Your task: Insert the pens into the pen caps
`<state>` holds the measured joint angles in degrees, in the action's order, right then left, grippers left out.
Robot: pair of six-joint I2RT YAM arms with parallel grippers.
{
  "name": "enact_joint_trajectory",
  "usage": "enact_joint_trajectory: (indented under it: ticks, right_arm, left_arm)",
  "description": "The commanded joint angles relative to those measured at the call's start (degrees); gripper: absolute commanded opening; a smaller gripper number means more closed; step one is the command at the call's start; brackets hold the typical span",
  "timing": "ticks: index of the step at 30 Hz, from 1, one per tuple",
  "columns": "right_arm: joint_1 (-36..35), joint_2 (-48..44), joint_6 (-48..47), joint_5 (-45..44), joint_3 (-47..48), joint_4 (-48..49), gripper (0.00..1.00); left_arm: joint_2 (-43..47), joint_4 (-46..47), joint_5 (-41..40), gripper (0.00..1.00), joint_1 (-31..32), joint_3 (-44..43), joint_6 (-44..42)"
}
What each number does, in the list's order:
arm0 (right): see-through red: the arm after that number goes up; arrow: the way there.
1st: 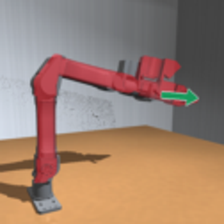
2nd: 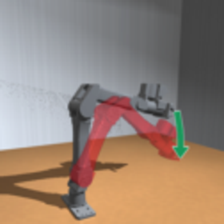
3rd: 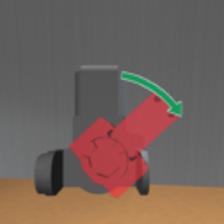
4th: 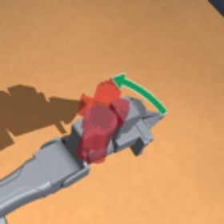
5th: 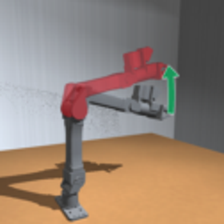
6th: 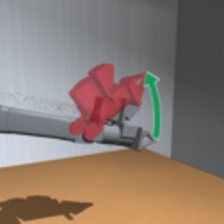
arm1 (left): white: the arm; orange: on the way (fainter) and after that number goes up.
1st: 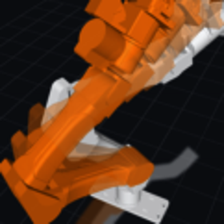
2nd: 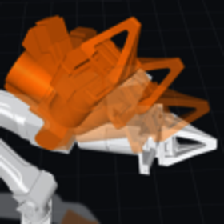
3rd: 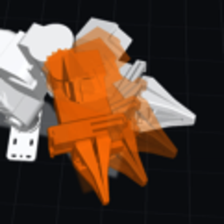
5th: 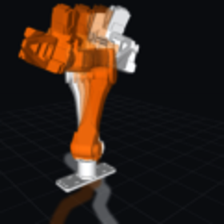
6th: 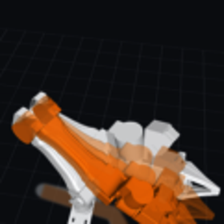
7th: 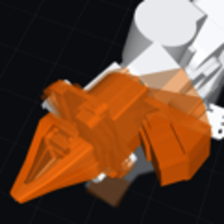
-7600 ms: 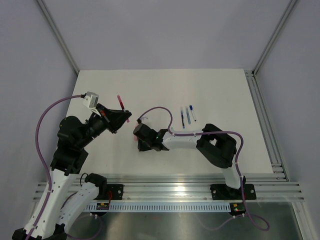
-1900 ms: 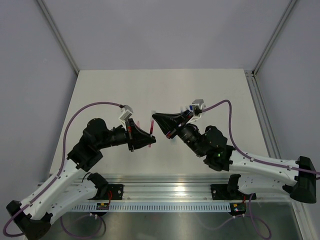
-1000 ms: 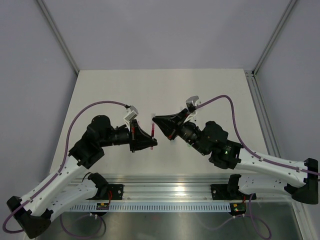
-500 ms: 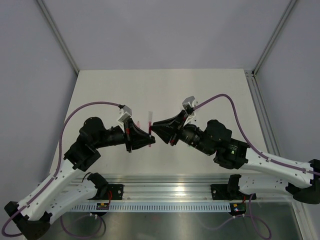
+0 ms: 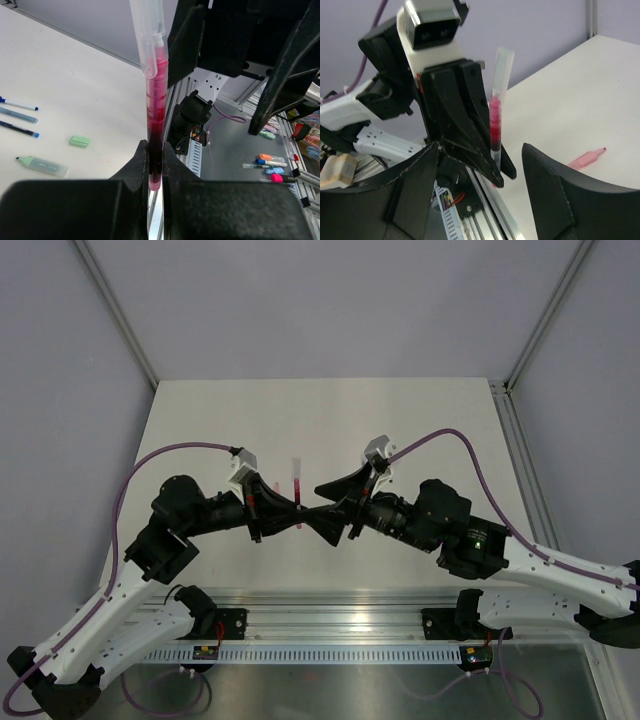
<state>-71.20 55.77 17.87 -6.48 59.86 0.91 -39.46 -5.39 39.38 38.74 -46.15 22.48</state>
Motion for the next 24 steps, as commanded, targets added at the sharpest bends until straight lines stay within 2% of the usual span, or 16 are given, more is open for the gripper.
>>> enact_joint_trajectory:
  ticks: [1, 6, 11, 20, 24]
  right_arm:
    - [-0.17, 0.39, -1.78, -4.32, 6.31, -0.55, 0.75]
    - [-0.17, 4.17, -4.86, -8.71, 12.64, -3.28, 0.79]
    - [0.36, 7.5, -6.18, -12.68, 17.57, -3.8, 0.74]
    - [2.55, 11.64, -4.43, -13.12, 21.09, -5.39, 0.62]
    - [4.14, 12.26, -2.58, -10.22, 20.83, -4.95, 0.53]
  left_arm:
    - [0.18, 4.07, 0.53, 0.0, 0.19, -2.28, -0.6]
    - [-0.18, 4.07, 0.97, 0.0, 0.28, -2.36, -0.51]
    - [-0.35, 3.98, 1.14, 0.0, 0.46, -2.36, -0.33]
    - [-0.35, 4.07, 1.14, 0.0, 0.63, -2.28, -0.24]
    - [-0.18, 4.07, 0.97, 0.0, 0.63, -2.28, -0.24]
